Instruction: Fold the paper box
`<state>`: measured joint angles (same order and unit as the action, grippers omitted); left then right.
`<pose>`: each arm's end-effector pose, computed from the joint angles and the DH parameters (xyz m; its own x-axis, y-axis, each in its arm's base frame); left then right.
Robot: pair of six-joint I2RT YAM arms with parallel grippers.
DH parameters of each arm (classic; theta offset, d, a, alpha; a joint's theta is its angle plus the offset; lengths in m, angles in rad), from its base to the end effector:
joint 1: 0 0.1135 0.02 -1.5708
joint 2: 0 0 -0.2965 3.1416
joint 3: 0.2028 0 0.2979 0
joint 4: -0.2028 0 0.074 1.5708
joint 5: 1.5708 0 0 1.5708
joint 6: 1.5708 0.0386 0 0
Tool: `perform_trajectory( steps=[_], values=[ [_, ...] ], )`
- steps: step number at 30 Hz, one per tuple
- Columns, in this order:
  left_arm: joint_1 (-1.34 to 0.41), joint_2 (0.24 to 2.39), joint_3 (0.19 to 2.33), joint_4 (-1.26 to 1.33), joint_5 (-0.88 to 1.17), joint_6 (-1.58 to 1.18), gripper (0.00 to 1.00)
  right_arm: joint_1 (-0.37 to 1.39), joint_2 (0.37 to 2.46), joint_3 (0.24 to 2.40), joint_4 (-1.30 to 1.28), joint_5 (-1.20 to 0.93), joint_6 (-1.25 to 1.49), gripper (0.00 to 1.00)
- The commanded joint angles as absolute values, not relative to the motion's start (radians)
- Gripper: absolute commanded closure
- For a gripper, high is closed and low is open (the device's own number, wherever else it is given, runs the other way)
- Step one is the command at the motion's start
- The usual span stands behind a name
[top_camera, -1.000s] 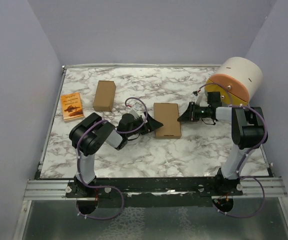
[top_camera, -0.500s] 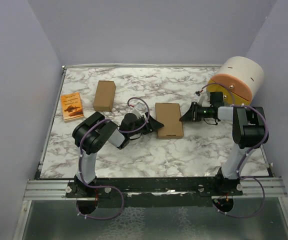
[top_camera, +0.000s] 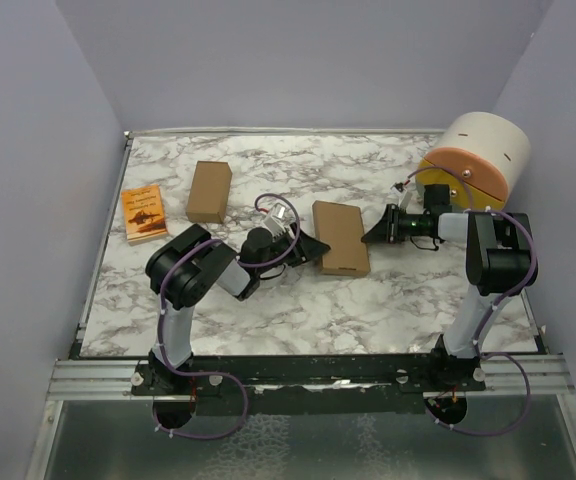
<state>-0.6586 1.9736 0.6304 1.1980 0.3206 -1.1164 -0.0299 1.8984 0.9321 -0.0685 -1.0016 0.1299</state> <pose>0.2852 -0.2361 0.0995 -0.7937 -0.4640 -0.3933 0.2604 0.3252 -0.9091 0.3798 0.0212 0.1067 -0.9057 0.0969 -0.4126 -0.2991 0.5436 0.7843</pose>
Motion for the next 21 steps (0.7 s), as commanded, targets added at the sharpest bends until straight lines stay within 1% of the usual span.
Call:
perform_trajectory(
  steps=[1, 6, 7, 10, 13, 15, 17, 20, 21],
  values=[
    [-0.675, 1.96, 0.65, 1.235, 0.319, -1.119, 0.47, -0.029, 1.939, 0.905, -0.109, -0.97, 0.09, 0.79],
    [-0.676, 1.956, 0.65, 1.193, 0.306, -1.115, 0.48, -0.015, 1.927, 0.905, -0.099, -1.003, 0.091, 0.79],
    [-0.676, 1.954, 0.649, 1.181, 0.301, -1.113, 0.5, -0.012, 1.925, 0.904, -0.097, -1.009, 0.091, 0.79],
    [-0.676, 1.946, 0.645, 1.161, 0.291, -1.104, 0.61, -0.008, 1.918, 0.905, -0.093, -1.028, 0.092, 0.78],
    [-0.674, 1.934, 0.634, 1.145, 0.284, -1.096, 0.68, -0.008, 1.907, 0.908, -0.088, -1.052, 0.093, 0.76],
    [-0.669, 1.92, 0.622, 1.141, 0.281, -1.088, 0.72, -0.008, 1.895, 0.912, -0.088, -1.072, 0.091, 0.73],
    [-0.659, 1.9, 0.604, 1.137, 0.281, -1.082, 0.76, -0.008, 1.881, 0.921, -0.097, -1.094, 0.082, 0.66],
    [-0.636, 1.861, 0.568, 1.128, 0.282, -1.066, 0.79, -0.008, 1.854, 0.938, -0.122, -1.121, 0.05, 0.5],
    [-0.626, 1.848, 0.552, 1.128, 0.284, -1.062, 0.81, -0.008, 1.844, 0.939, -0.124, -1.132, 0.042, 0.46]
  ],
)
